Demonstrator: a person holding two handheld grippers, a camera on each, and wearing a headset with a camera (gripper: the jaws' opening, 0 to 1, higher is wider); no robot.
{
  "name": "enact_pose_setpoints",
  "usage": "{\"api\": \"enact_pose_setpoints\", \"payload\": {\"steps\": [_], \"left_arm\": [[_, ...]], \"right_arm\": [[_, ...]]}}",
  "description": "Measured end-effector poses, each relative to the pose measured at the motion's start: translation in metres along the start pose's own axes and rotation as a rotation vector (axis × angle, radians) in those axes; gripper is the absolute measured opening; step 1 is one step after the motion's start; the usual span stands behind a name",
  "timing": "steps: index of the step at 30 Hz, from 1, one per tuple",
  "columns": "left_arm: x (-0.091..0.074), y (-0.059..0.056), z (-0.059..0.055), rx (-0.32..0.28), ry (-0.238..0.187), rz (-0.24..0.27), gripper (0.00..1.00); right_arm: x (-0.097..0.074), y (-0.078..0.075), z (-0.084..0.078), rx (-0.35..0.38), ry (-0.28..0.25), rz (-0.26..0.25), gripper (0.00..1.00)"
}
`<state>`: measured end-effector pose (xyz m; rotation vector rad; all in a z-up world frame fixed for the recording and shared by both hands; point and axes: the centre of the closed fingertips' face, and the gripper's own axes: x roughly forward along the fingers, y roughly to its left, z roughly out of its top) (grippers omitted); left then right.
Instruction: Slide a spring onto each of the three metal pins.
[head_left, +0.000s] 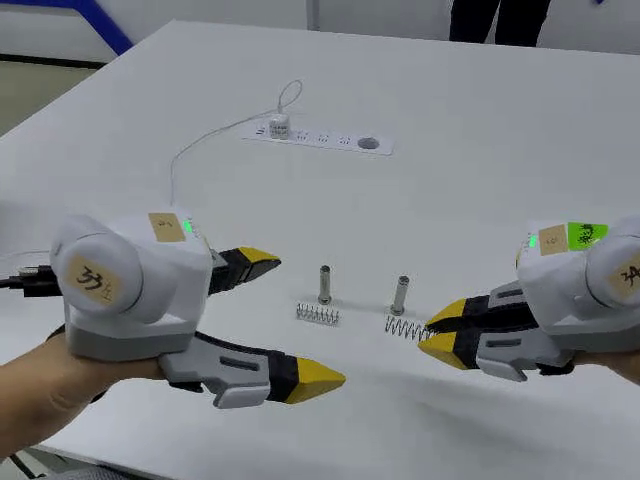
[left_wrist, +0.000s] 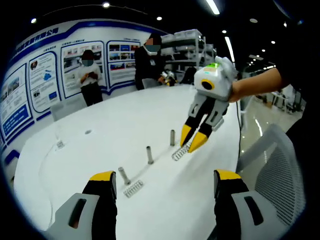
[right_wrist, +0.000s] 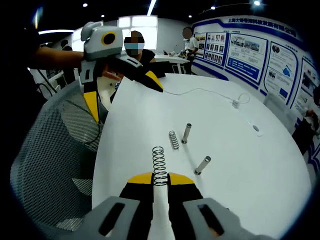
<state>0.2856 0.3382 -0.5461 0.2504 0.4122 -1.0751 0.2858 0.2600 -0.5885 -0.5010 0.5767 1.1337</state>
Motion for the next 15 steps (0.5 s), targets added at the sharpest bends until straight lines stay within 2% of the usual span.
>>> {"api": "enact_pose_setpoints", "payload": {"steps": [4,5,6,7,9,15], "left_arm": [[0.005,-0.006,0.000,0.009,0.000,-0.016,0.79],[0.006,-0.006,0.000,0.008,-0.001,-0.019,0.79],[0.007,-0.007,0.000,0.006,-0.005,-0.026,0.77],[0.007,-0.008,0.000,0.006,-0.007,-0.031,0.76],[0.009,-0.010,0.000,0.004,-0.014,-0.042,0.71],[0.014,-0.016,0.003,0.013,-0.040,-0.073,0.60]], "right_arm": [[-0.004,0.007,0.006,-0.028,-0.004,0.014,0.10],[-0.005,0.008,0.008,-0.046,-0.006,0.010,0.10],[-0.006,0.008,0.010,-0.098,-0.005,0.007,0.10],[-0.007,0.009,0.010,-0.111,-0.007,0.011,0.10],[-0.008,0.012,0.013,-0.095,-0.018,0.013,0.10],[-0.009,0.019,0.020,-0.107,-0.030,0.024,0.10]]}}
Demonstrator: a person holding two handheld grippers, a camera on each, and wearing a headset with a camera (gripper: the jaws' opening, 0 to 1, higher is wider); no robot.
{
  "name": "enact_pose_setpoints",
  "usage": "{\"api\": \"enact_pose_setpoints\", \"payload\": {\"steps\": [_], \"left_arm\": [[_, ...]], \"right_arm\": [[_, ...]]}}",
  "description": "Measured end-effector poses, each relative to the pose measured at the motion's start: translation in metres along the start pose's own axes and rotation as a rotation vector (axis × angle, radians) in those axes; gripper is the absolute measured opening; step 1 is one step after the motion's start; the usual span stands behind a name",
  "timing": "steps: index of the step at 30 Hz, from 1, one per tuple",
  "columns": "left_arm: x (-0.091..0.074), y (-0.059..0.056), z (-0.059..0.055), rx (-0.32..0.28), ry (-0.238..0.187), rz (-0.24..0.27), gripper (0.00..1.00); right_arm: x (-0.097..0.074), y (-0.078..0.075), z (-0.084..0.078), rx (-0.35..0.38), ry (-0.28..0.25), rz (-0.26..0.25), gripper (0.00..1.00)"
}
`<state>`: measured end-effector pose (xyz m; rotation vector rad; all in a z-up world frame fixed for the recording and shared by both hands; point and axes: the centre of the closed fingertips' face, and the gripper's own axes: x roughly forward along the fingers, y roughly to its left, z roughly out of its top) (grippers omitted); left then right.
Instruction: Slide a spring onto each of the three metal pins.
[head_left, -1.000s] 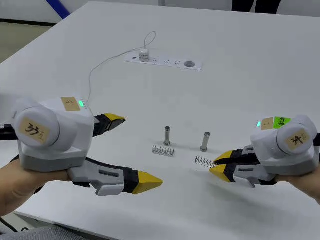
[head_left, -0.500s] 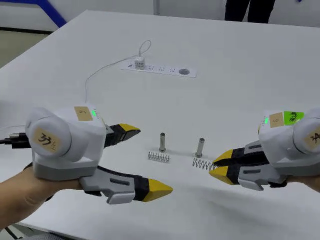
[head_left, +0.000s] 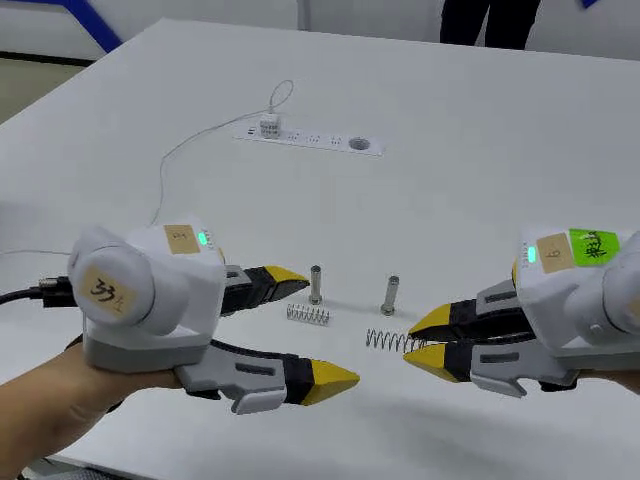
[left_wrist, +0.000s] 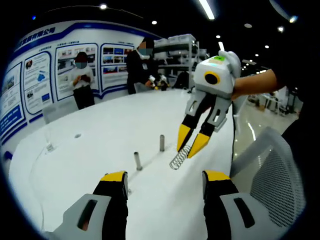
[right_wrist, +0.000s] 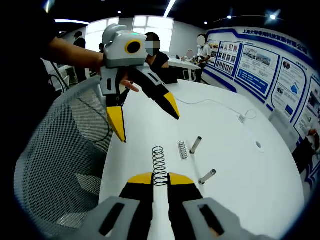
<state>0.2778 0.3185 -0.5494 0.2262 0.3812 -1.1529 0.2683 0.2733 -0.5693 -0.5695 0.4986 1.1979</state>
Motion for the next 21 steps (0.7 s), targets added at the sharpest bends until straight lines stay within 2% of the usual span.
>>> {"api": "enact_pose_setpoints", "payload": {"steps": [3,10,21], "left_arm": [[0.004,-0.005,0.002,0.014,-0.007,-0.027,0.51],[0.014,-0.015,0.004,0.042,-0.003,-0.066,0.39],[0.020,-0.030,-0.001,0.059,0.018,-0.127,0.29]], "right_arm": [[0.000,0.002,0.003,-0.023,0.002,0.000,0.10],[0.001,0.005,0.010,-0.037,-0.018,0.013,0.10],[0.003,0.014,0.016,-0.086,-0.030,0.052,0.10]]}}
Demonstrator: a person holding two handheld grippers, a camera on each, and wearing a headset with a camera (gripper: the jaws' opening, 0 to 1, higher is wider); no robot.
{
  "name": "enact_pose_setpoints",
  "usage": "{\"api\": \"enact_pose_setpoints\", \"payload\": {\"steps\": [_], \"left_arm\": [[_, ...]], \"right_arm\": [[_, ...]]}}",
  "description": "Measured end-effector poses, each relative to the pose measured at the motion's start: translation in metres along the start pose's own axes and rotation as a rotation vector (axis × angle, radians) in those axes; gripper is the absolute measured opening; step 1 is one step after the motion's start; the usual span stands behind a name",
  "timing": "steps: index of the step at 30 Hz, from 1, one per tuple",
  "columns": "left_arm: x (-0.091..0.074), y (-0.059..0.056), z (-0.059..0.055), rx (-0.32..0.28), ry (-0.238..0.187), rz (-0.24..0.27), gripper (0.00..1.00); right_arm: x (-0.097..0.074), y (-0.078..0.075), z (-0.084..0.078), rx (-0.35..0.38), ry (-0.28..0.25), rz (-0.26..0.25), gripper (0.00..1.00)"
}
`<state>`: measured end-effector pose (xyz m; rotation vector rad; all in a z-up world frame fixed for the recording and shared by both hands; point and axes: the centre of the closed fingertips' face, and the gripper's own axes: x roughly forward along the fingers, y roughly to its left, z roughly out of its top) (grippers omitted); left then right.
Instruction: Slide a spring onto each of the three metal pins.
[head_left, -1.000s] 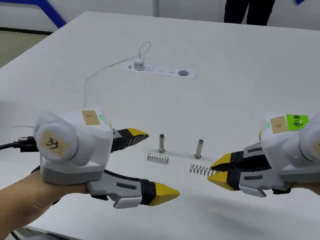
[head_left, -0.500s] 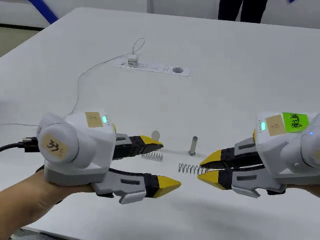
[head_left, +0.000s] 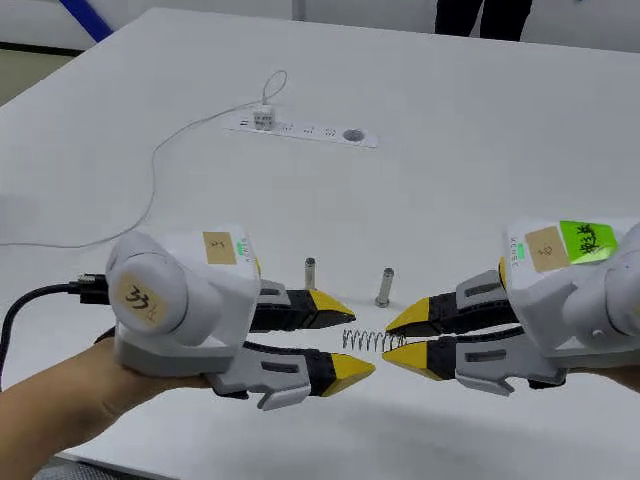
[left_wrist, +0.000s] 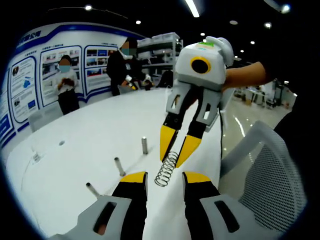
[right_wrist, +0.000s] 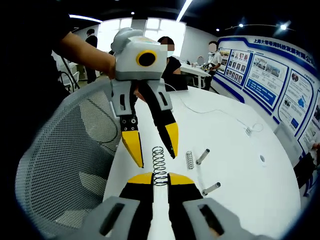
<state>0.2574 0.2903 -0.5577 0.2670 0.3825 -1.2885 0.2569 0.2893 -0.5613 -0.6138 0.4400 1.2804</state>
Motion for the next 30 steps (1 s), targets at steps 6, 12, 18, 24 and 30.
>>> {"api": "enact_pose_setpoints", "payload": {"steps": [6,12,18,24,30], "left_arm": [[0.001,-0.002,0.001,0.021,0.010,-0.017,0.21],[0.000,0.000,-0.001,0.044,0.033,-0.013,0.15],[-0.002,-0.001,-0.002,0.127,0.052,-0.015,0.13],[-0.003,0.000,-0.002,0.196,0.066,0.006,0.11],[-0.005,0.001,-0.001,0.213,0.064,0.009,0.10]], "right_arm": [[0.001,0.000,0.001,-0.016,0.007,0.006,0.10],[0.001,0.003,0.002,-0.026,0.007,0.016,0.10],[0.001,0.005,0.005,-0.045,0.008,0.021,0.10],[-0.001,0.000,0.010,-0.055,0.000,0.005,0.10],[-0.001,-0.001,0.013,-0.058,-0.016,-0.002,0.11]]}}
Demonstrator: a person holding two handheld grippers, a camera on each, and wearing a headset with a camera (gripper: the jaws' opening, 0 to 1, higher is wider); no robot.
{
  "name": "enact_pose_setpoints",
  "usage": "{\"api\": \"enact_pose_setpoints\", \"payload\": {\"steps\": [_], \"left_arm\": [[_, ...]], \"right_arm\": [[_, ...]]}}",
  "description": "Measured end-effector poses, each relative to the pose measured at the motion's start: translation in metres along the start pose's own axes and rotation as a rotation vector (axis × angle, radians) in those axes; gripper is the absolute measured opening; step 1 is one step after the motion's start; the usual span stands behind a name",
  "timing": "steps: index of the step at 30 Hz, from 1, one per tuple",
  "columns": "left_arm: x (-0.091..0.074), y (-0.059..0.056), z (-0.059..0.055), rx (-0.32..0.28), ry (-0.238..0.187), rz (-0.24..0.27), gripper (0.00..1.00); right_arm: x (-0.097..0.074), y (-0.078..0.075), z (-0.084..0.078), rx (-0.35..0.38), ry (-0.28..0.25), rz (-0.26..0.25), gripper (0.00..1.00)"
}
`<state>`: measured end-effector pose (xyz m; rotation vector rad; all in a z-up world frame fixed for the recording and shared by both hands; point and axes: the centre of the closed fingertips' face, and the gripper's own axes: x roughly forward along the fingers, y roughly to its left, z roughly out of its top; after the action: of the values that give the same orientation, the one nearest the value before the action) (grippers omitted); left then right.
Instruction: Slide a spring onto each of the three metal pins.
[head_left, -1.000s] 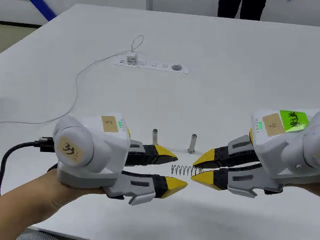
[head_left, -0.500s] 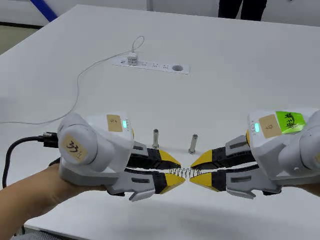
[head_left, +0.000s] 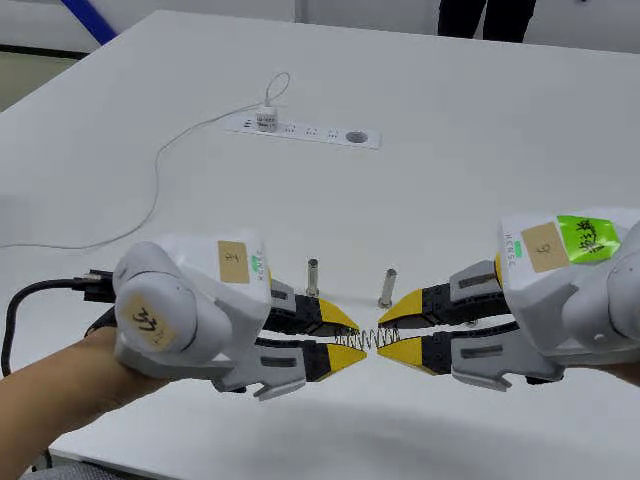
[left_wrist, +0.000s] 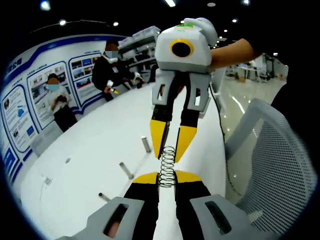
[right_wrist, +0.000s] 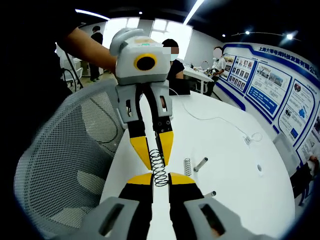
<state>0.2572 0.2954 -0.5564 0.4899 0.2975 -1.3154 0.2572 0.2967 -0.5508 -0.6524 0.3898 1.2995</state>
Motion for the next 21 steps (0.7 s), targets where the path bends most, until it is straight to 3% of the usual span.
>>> {"api": "enact_pose_setpoints", "payload": {"steps": [11,21], "left_arm": [[-0.0038,0.0024,0.0037,0.023,-0.005,0.007,0.10],[-0.0043,0.0013,0.0010,0.048,0.011,0.011,0.10]], "right_arm": [[-0.0008,-0.0063,-0.0036,0.038,-0.001,-0.007,0.14],[-0.0013,-0.0014,-0.0009,0.079,-0.026,0.033,0.11]]}}
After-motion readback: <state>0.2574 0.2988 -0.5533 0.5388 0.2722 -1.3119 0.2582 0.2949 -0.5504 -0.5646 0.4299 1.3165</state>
